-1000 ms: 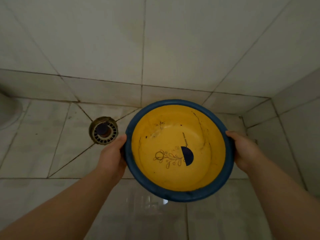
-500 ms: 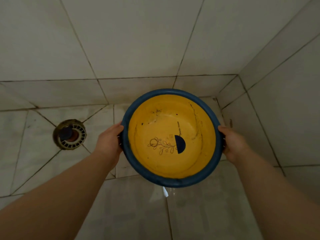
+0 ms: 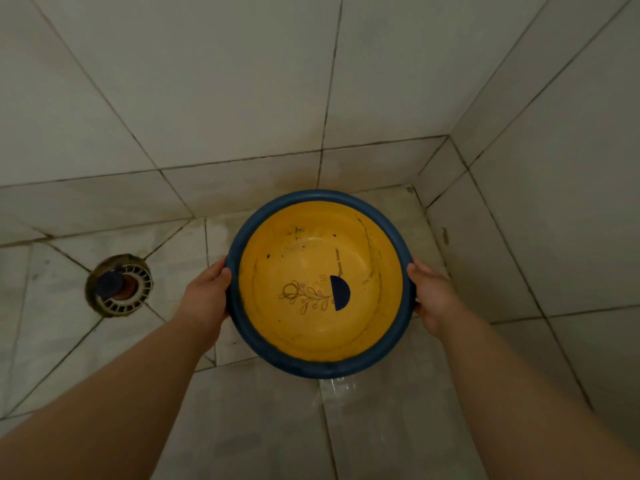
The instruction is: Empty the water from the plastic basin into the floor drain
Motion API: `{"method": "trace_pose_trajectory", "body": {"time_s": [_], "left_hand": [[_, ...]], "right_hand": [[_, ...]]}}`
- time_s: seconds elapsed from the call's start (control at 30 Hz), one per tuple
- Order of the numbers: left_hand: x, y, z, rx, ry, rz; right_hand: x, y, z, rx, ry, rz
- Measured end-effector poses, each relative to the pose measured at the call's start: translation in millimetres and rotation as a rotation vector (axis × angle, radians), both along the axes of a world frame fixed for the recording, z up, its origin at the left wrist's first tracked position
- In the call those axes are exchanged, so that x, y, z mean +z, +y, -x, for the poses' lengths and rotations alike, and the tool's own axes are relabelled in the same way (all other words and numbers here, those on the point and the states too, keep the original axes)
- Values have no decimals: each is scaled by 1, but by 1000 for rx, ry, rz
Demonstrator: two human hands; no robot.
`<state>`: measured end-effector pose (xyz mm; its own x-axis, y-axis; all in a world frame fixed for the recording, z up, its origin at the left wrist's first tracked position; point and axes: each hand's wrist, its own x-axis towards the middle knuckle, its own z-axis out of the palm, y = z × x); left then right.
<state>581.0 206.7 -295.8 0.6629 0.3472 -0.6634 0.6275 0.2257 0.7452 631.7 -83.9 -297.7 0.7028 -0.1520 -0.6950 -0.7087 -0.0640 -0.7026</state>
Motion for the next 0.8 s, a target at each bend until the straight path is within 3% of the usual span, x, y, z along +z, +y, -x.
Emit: {"method": "trace_pose_trajectory", "body": {"time_s": [0.23, 0.4, 0.57, 0.8], "left_hand": [[-2, 4, 2, -49, 90, -213], [21, 2, -3, -51, 13, -332], [58, 15, -9, -92, -149, -237], [158, 26, -13, -218, -345, -46]], "right_hand": [[4, 9, 1, 27, -30, -2], [23, 12, 0, 13, -65, 32], [65, 16, -3, 50, -178, 82], [159, 37, -9, 42, -364, -40]]}}
